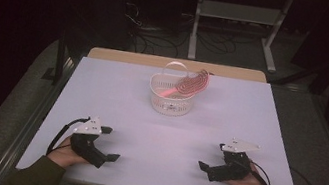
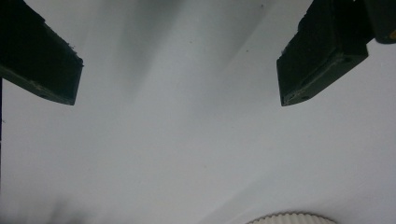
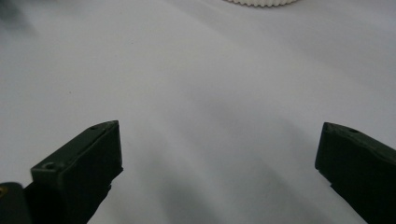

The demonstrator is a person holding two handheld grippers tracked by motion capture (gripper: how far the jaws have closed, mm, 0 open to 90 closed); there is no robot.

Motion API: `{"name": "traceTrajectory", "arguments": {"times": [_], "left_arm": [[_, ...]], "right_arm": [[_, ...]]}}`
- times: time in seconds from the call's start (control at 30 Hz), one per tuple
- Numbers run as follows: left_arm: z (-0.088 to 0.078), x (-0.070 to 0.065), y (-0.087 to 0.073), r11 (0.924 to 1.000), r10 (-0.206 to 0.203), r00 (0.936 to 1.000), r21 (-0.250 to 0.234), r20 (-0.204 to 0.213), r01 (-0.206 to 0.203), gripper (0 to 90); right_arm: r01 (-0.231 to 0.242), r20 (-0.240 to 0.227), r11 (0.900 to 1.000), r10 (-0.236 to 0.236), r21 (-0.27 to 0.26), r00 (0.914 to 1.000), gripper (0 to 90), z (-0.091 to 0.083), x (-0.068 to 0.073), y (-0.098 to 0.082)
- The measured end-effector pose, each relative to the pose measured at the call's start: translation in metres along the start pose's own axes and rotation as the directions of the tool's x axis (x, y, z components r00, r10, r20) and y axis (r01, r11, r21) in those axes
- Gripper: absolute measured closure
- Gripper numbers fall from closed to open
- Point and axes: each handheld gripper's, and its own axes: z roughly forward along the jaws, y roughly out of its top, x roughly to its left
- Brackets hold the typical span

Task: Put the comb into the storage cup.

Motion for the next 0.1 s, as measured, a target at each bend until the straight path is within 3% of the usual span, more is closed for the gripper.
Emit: {"name": "traceTrajectory", "arguments": {"times": [0.1], "left_arm": [[-0.0001,0.0003,0.0,1.0,0.0,1.0,0.0,0.0,0.0,0.5]], "right_arm": [[-0.001,0.001,1.0,0.001,0.002,1.0,0.4,0.0001,-0.0003,-0.0001]]}}
